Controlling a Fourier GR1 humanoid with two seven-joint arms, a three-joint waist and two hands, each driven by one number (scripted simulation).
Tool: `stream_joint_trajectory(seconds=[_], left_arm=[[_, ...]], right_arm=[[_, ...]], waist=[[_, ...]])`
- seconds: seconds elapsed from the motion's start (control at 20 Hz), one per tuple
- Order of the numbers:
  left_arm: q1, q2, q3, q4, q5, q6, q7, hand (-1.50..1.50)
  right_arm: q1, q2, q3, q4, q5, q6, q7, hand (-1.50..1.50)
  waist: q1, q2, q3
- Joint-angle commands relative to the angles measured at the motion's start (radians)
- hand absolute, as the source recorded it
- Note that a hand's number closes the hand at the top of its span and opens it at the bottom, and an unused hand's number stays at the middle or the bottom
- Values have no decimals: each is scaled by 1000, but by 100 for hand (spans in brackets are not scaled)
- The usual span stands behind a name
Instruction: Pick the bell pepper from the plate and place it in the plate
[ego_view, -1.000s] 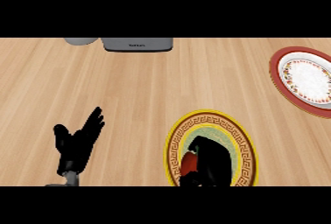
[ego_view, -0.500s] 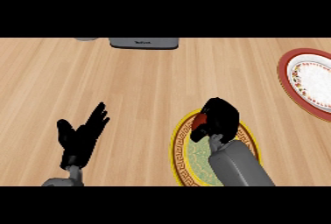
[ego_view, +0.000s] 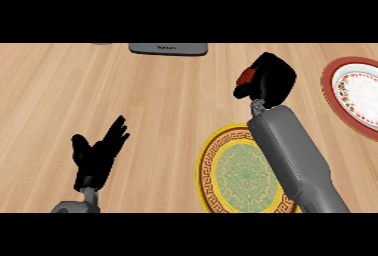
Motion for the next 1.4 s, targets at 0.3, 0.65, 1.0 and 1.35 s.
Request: stream_joint_trajectory(seconds=[0.3,0.65,1.0,1.35], left_arm=[[44,9,7,-21,8,-3,18,0],[10,42,71,38,43,-28,5,0],[50,36,53,-3,43,-35,13,0],[49,-9,12,-34,15,-2,28,0]], right_arm=[[-109,-20,-205,140,200,-402,154,150],[-54,-63,-343,146,142,-639,10,150],[16,-238,-465,291,91,-754,-121,150],[50,-355,-527,452,-157,-877,-392,150]], waist=[[-23,-6,-3],[-43,-7,-3],[-40,-6,-2],[-29,-3,1]])
